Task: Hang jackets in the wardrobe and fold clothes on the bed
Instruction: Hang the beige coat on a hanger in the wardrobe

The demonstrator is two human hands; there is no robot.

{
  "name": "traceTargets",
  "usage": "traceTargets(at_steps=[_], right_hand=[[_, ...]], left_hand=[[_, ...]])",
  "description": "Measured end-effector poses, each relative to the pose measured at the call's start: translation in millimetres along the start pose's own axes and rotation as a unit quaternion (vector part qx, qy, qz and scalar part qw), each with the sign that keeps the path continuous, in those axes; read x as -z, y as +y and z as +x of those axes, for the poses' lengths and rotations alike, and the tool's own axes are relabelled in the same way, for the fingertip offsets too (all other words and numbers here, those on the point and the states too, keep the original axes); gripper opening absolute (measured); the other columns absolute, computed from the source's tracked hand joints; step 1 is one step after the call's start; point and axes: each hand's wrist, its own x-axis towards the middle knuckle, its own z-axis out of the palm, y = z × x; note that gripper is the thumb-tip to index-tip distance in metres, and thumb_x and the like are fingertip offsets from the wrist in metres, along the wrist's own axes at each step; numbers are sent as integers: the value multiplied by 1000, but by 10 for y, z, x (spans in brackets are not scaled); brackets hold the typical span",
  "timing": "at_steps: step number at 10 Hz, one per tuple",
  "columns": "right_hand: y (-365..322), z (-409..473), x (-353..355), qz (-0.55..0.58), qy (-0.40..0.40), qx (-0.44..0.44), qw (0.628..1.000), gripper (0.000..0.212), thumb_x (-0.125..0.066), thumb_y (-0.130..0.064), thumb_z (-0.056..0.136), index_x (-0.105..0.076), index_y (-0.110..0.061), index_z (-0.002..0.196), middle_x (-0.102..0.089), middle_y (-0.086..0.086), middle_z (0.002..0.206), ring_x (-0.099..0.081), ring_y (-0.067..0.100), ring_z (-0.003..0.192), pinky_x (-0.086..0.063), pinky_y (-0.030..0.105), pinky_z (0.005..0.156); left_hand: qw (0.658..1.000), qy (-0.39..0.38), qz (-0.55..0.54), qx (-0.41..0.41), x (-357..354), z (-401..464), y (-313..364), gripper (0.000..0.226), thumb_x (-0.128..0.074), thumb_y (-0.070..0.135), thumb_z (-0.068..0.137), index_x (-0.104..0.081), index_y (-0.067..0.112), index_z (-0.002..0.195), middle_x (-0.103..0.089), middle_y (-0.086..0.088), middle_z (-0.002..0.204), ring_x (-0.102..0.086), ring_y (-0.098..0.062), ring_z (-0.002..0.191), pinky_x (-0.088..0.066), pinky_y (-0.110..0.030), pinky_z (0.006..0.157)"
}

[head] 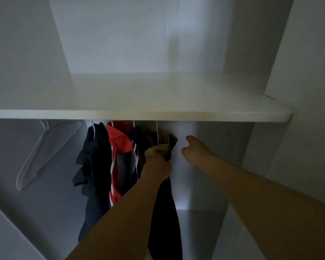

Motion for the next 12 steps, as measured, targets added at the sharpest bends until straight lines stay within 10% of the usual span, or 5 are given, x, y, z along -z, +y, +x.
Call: traceTargets(at_steps=[3,5,7,12], right_hand=[[-187,-1198,437,-65,9,52,996,66,-53,-13,96,-20,-4,152,-23,16,158,-25,29,144,-24,35,117],[-178,-2090,705,-67,110,13,992,39,-54,-2,85,-55,1,124,-57,22,123,-55,36,114,-46,34,94],[-277,-2851,604,-100,145,-46,983,66,-54,-11,93,-24,-8,152,-28,12,156,-30,27,142,-24,30,114],[-283,-6322,48,-118,336,-329,874,61,-49,-15,92,-30,-16,150,-34,2,154,-36,21,139,-29,30,111]], left_hand=[[965,52,133,-219,799,-996,214,40,-34,24,104,-45,0,134,-50,-19,131,-51,-35,115,-45,-41,93],[923,93,137,-347,970,-1506,166,46,-33,26,106,-37,2,145,-48,-16,139,-49,-28,120,-38,-37,102],[889,81,146,-427,976,-1862,253,45,-35,31,105,-39,8,144,-48,-11,140,-47,-26,124,-35,-35,105],[707,-30,77,-702,507,-4523,484,30,-47,23,96,-56,6,119,-58,-14,118,-53,-33,110,-36,-37,95]])
